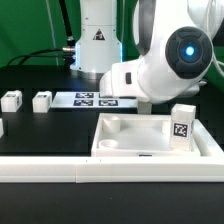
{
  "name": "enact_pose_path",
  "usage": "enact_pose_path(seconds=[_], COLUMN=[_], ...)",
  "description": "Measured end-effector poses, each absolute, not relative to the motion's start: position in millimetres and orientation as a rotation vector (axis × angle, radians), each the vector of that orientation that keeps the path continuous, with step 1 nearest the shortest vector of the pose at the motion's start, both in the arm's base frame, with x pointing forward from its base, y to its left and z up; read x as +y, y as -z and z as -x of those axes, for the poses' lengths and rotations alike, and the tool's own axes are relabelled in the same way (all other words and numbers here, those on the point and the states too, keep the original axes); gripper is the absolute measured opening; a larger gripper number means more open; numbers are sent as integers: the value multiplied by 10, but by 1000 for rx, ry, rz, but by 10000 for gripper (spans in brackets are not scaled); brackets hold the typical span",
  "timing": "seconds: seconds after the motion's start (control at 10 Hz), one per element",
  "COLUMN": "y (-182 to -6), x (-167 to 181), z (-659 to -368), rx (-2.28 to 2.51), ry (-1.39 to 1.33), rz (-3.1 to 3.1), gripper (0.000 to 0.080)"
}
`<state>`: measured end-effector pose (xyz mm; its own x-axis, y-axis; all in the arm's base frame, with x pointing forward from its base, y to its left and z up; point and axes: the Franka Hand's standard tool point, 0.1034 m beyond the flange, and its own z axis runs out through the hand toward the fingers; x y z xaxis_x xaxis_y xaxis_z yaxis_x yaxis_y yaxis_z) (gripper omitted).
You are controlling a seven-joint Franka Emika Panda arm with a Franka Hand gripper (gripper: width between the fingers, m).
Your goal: Assemble square table
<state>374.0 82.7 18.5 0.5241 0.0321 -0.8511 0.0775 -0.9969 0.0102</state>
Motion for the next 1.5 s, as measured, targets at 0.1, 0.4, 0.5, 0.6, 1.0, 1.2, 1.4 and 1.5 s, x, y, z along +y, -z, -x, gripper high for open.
enact_pose_path(seconds=[0.1,0.4,0.5,0.6,1.0,1.2,1.4,1.5], y=[-178,-93,-77,-73,-70,-70,-87,-195], x=[828,824,820,821,807,802,786,752], z=[-3731,-3720,-3721,-3721,-3721,-3722,-3730,-3778], rx=[98,97,97,97,92,90,92,99], ry=[1499,1481,1472,1469,1471,1471,1475,1491], rz=[-2706,-2715,-2719,-2721,-2721,-2722,-2724,-2729], gripper=[649,649,649,646,288,288,288,288])
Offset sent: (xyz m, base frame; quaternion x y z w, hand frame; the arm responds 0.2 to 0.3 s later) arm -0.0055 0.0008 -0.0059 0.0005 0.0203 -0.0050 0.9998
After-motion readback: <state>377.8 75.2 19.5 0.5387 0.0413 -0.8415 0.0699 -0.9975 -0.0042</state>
